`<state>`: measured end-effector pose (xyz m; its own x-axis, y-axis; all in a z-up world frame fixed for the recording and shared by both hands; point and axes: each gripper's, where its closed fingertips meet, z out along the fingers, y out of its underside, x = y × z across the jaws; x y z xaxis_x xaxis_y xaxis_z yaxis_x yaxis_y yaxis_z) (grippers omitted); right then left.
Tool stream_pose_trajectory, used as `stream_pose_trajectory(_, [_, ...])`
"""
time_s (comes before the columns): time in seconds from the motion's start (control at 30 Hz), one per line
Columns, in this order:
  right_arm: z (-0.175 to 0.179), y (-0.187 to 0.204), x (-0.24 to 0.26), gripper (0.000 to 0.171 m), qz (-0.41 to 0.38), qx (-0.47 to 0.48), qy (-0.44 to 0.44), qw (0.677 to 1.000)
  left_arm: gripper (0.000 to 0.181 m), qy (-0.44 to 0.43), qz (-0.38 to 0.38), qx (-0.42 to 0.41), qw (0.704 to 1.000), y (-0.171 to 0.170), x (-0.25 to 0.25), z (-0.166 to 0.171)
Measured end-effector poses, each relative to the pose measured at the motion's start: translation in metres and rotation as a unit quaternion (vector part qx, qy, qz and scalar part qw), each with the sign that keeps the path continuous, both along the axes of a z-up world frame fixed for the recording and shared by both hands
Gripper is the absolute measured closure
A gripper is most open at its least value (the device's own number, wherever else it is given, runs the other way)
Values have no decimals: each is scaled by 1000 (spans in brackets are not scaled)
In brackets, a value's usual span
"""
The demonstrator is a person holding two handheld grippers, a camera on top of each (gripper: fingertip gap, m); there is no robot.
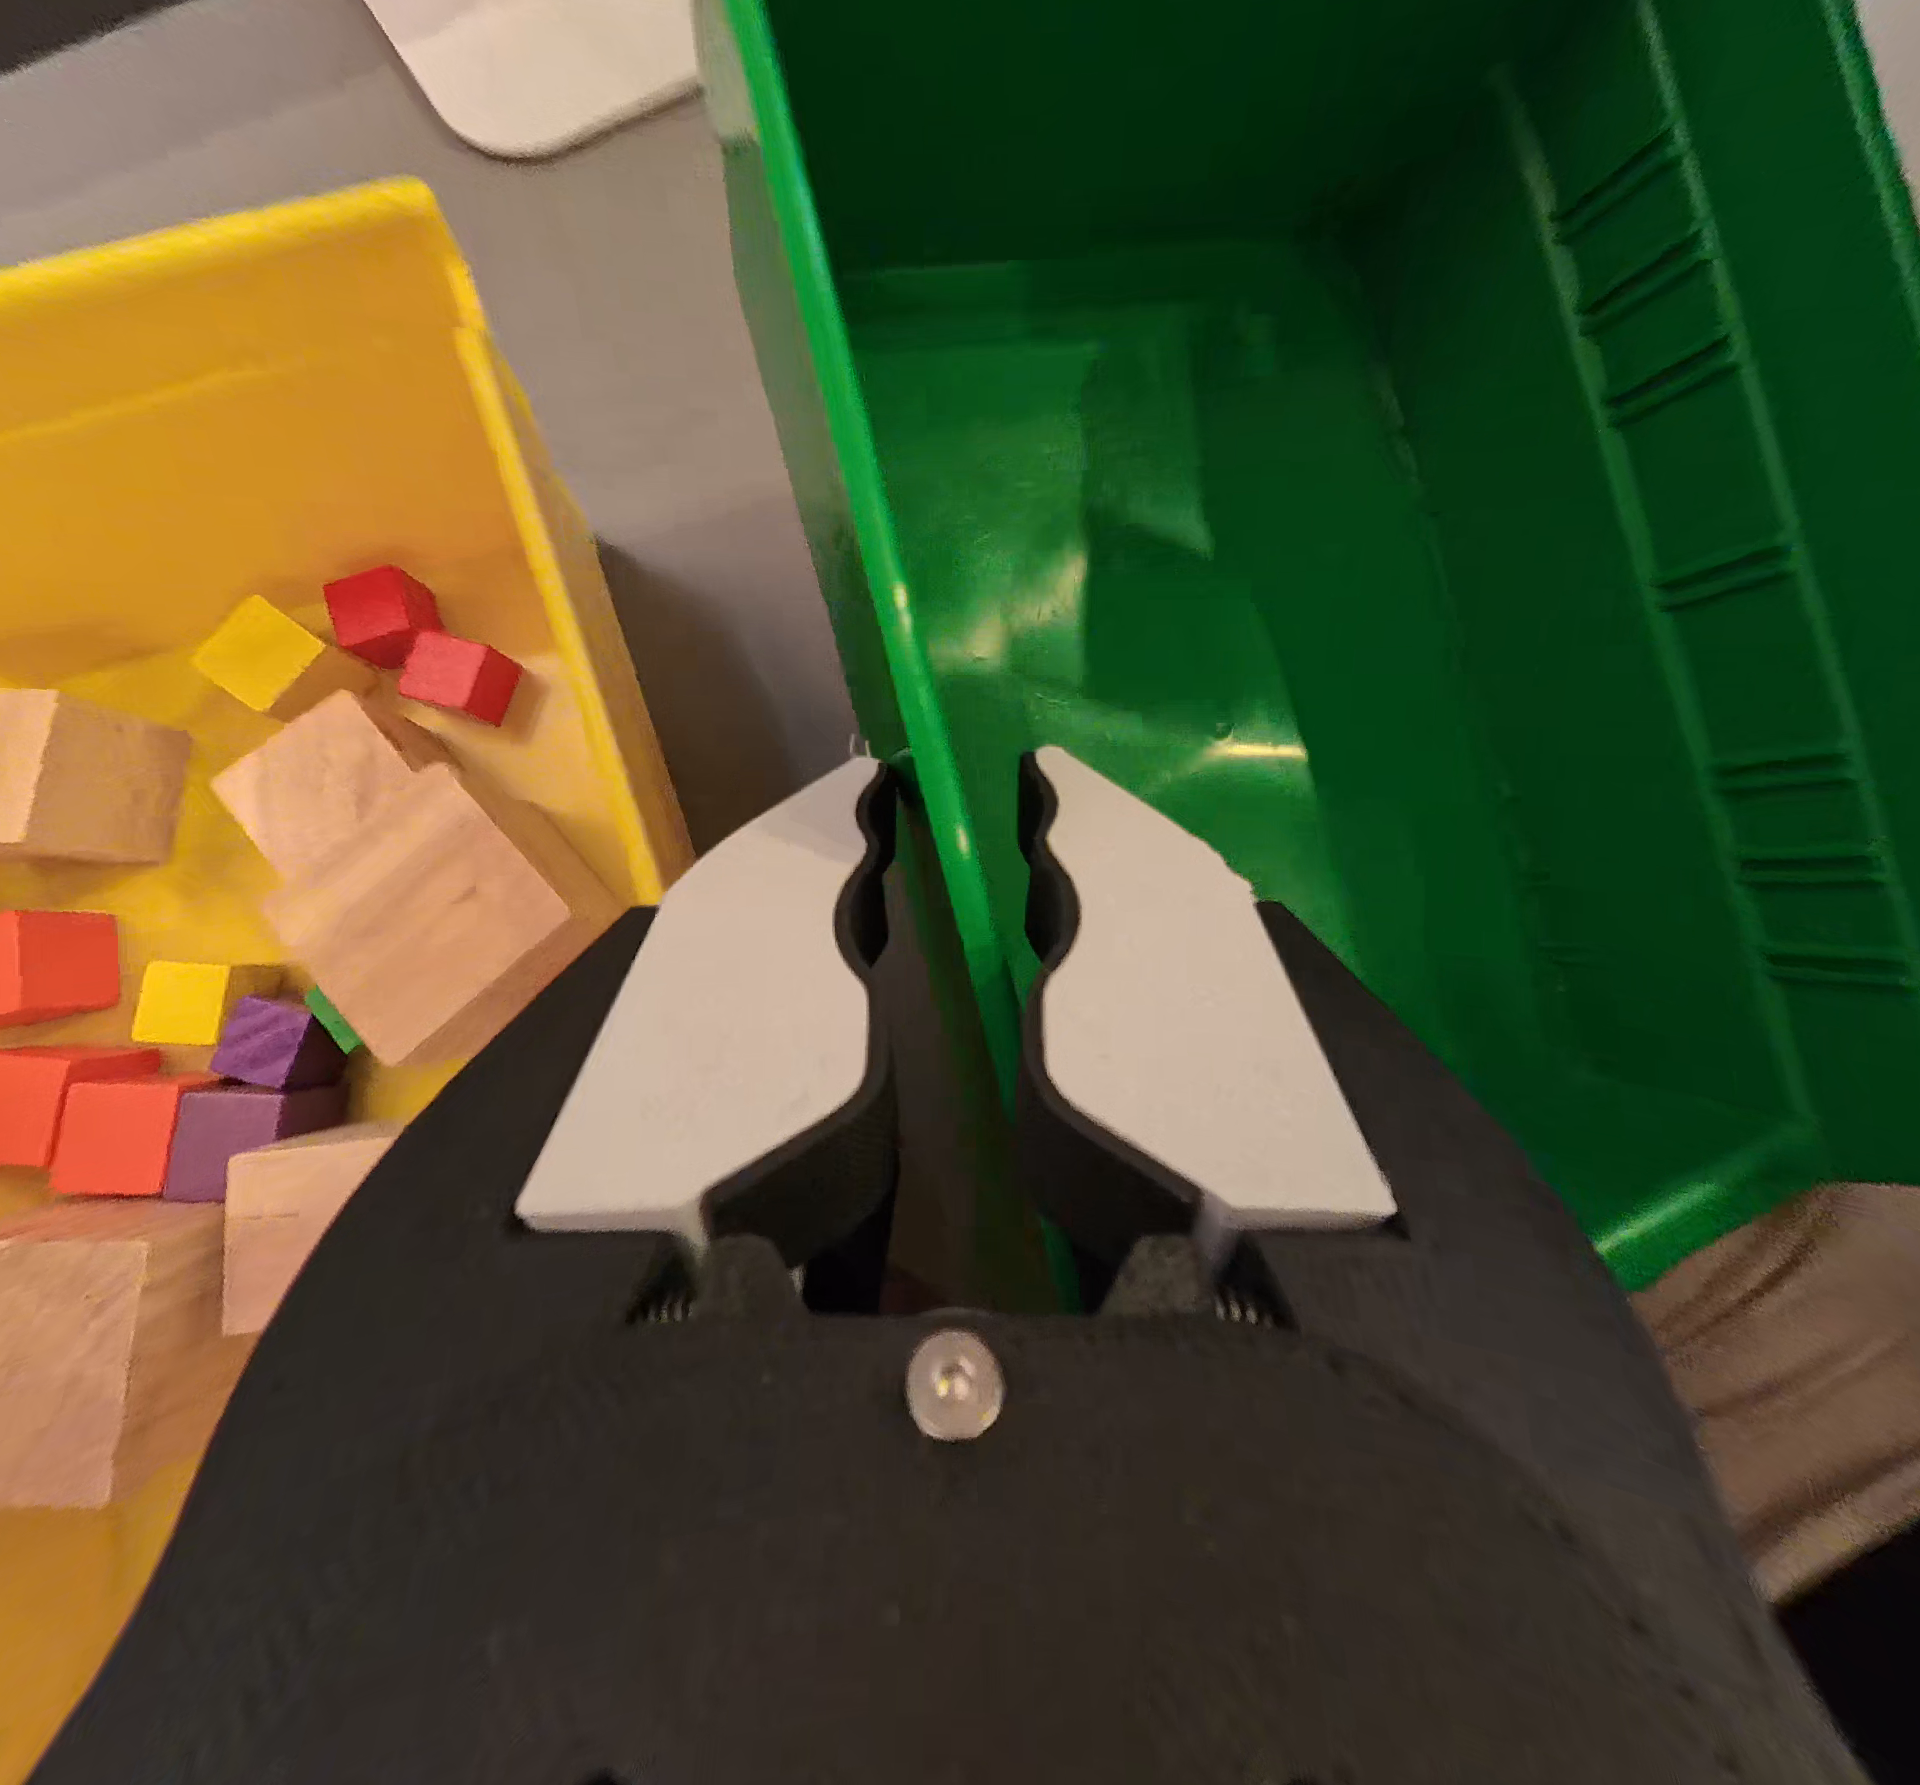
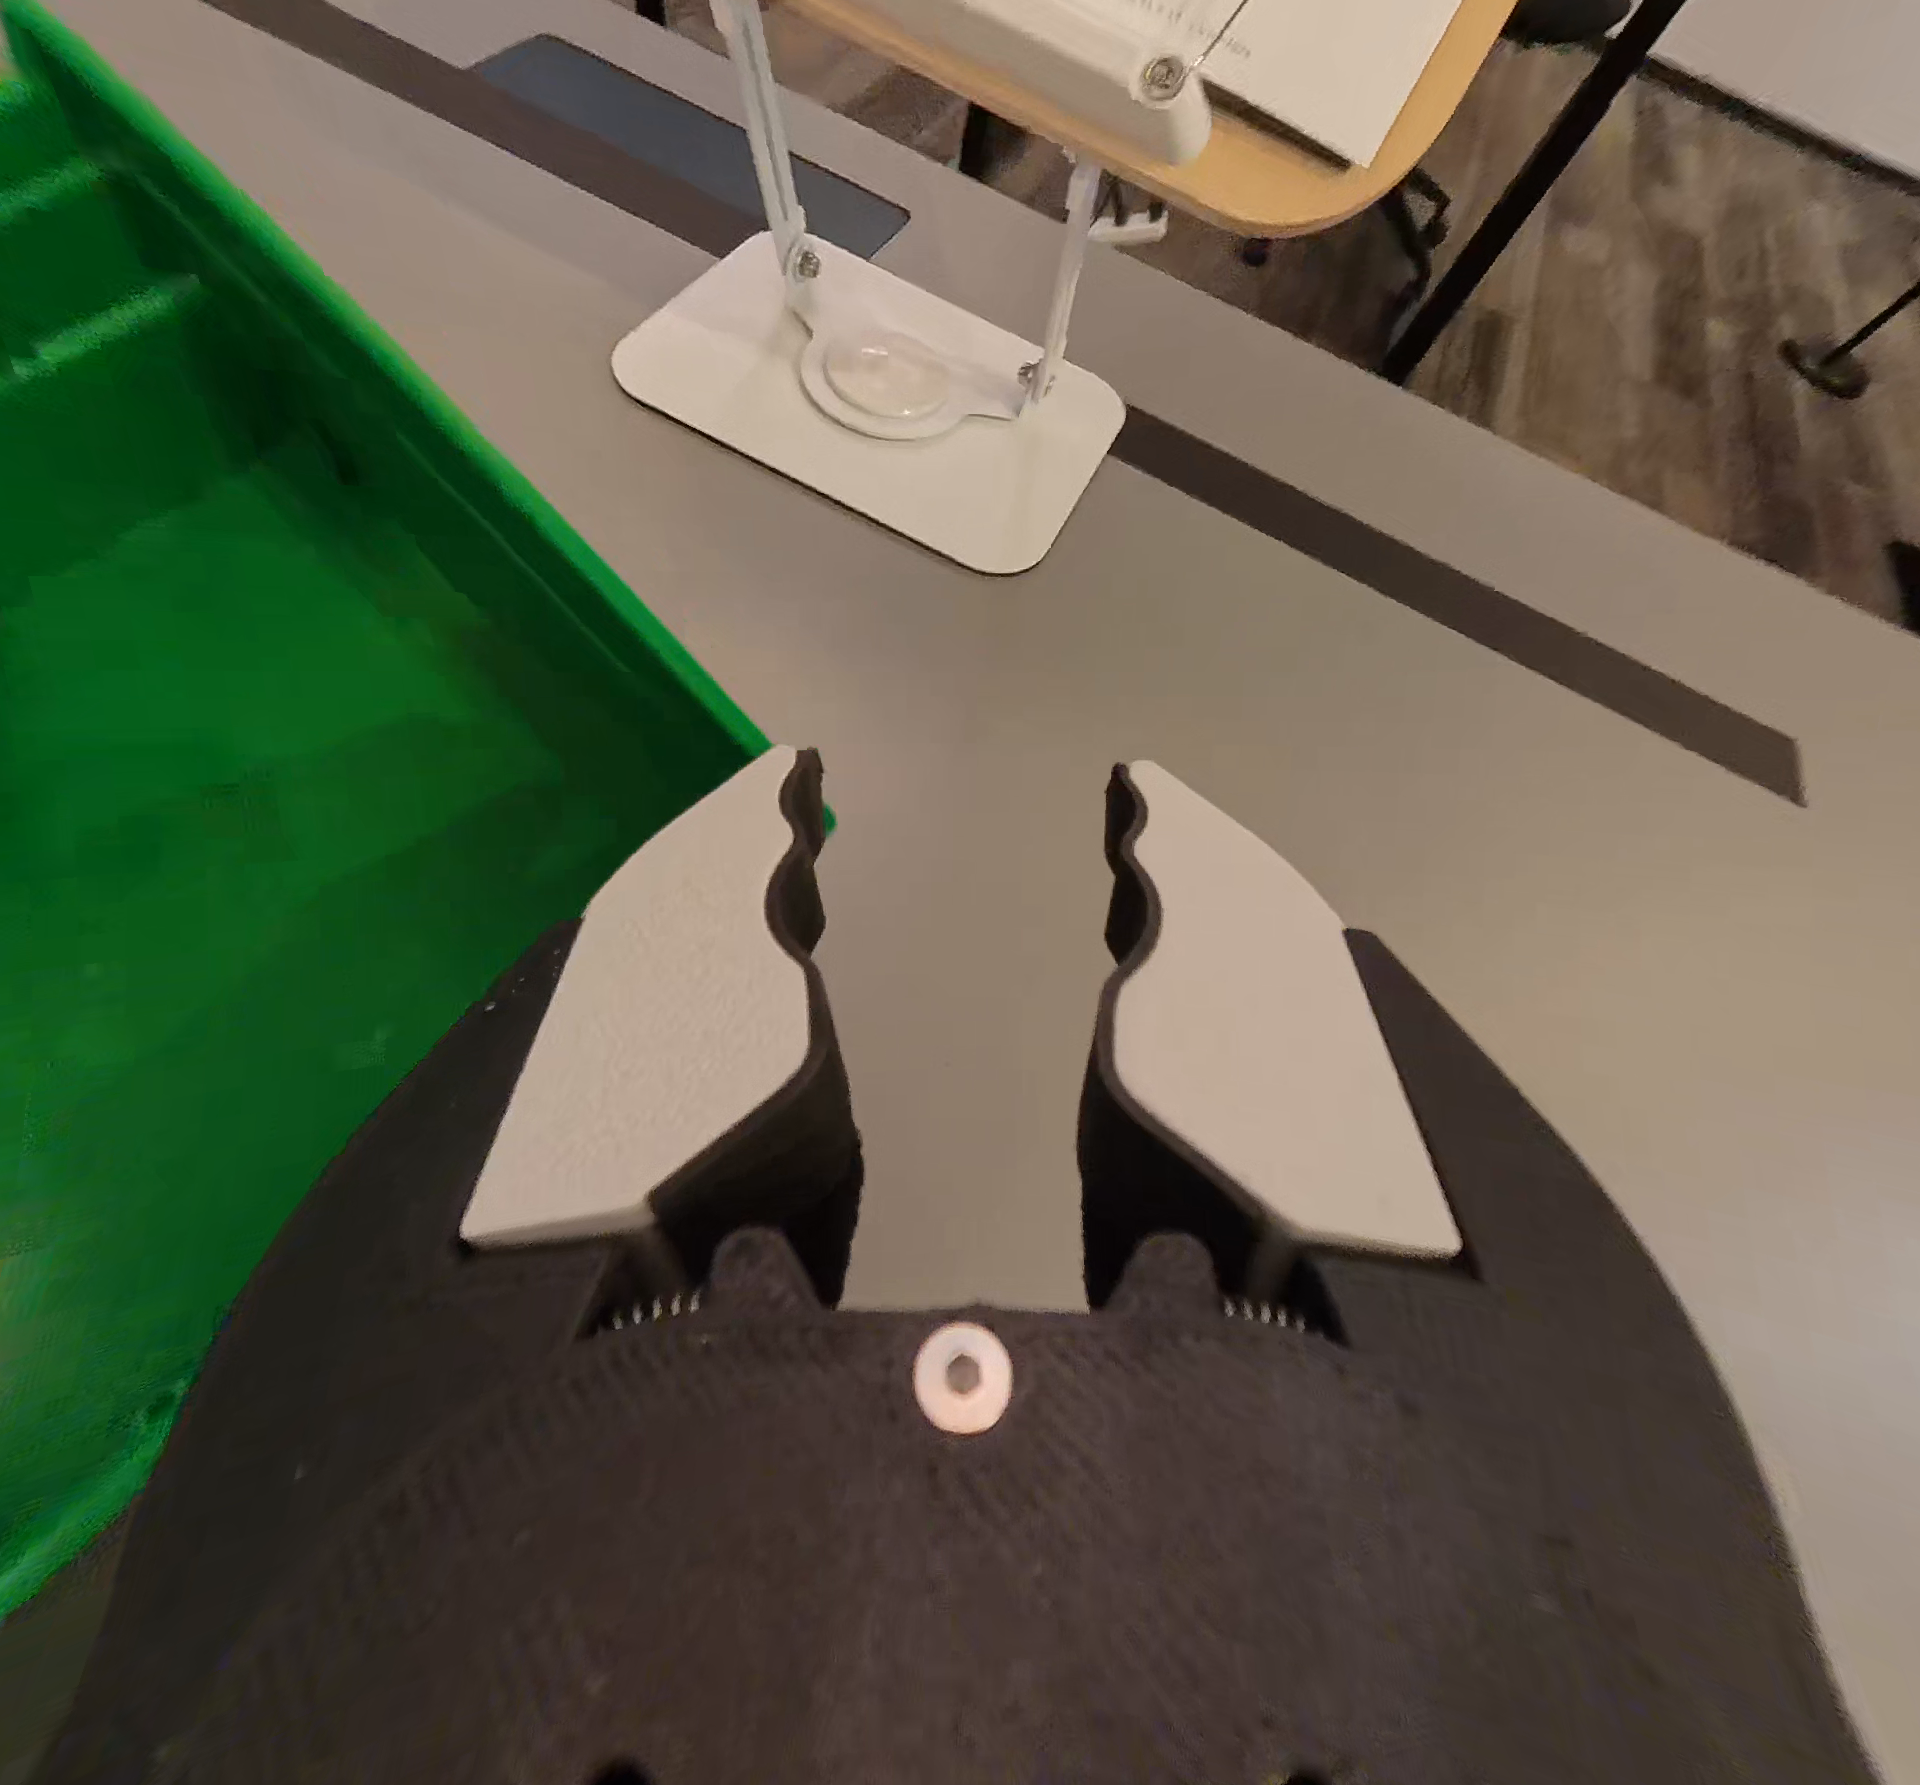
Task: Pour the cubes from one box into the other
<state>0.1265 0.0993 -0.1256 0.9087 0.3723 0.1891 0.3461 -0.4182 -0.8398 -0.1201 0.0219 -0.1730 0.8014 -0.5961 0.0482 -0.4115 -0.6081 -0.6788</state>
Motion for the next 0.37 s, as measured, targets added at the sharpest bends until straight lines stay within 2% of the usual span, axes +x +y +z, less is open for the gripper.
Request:
stream_pose_trajectory(0.13, [-14,-1,-10,122,16,-40,3,999,159,35,-11,9,999,-4,4,-6])
stream_pose_trajectory(0.2, [-25,-2,-14,120,22,-66,0,998,148,34,-32,-22,999,-13,9,-11])
stream_pose_trajectory(0.37, [-41,-6,-29,114,47,-103,11,994,135,34,-46,25,998,-7,-2,17])
